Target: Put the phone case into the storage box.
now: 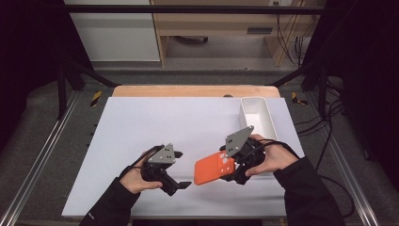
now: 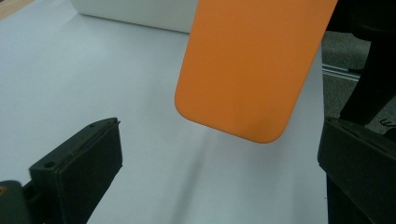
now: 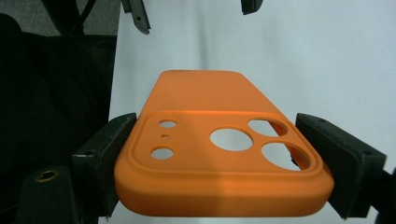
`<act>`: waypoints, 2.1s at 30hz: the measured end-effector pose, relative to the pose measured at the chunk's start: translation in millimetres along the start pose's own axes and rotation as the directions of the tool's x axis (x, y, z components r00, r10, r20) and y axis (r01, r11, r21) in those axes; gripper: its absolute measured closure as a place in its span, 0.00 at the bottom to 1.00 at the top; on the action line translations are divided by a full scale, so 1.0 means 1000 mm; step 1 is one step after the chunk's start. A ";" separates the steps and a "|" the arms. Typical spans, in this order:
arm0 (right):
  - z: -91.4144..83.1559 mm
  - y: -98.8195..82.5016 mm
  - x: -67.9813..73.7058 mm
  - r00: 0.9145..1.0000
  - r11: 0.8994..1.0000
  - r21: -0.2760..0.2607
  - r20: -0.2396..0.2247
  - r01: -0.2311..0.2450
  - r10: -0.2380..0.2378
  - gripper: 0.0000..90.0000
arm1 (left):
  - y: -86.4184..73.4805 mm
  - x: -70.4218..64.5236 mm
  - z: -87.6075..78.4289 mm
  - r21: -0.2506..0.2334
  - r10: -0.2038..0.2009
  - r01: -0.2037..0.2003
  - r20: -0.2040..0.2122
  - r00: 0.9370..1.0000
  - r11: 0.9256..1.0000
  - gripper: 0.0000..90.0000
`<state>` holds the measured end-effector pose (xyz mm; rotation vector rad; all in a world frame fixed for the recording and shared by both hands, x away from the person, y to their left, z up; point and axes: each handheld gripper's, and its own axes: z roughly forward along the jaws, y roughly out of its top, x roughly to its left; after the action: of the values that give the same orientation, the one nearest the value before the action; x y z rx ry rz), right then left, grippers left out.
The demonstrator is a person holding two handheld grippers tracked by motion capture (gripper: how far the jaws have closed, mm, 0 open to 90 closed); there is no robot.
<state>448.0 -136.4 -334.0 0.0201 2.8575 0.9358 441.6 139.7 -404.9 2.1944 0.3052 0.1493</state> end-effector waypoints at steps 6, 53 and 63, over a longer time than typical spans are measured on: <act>0.002 0.006 -0.001 1.000 0.999 0.041 -0.014 0.012 -0.011 0.18 | 0.000 0.000 0.002 0.012 0.001 -0.001 0.006 1.000 1.000 0.00; 0.019 0.051 0.001 0.994 0.968 0.237 -0.084 0.088 -0.070 0.18 | 0.008 -0.012 0.026 0.163 0.075 -0.084 0.065 0.995 0.983 0.00; 0.026 0.057 0.002 0.993 0.960 0.263 -0.094 0.094 -0.071 0.18 | 0.013 -0.016 0.034 0.201 0.102 -0.114 0.070 0.992 0.973 0.00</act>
<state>448.2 -75.4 -321.2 -0.1133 3.0130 0.5424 435.8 101.7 -414.7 2.4160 0.1738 0.1166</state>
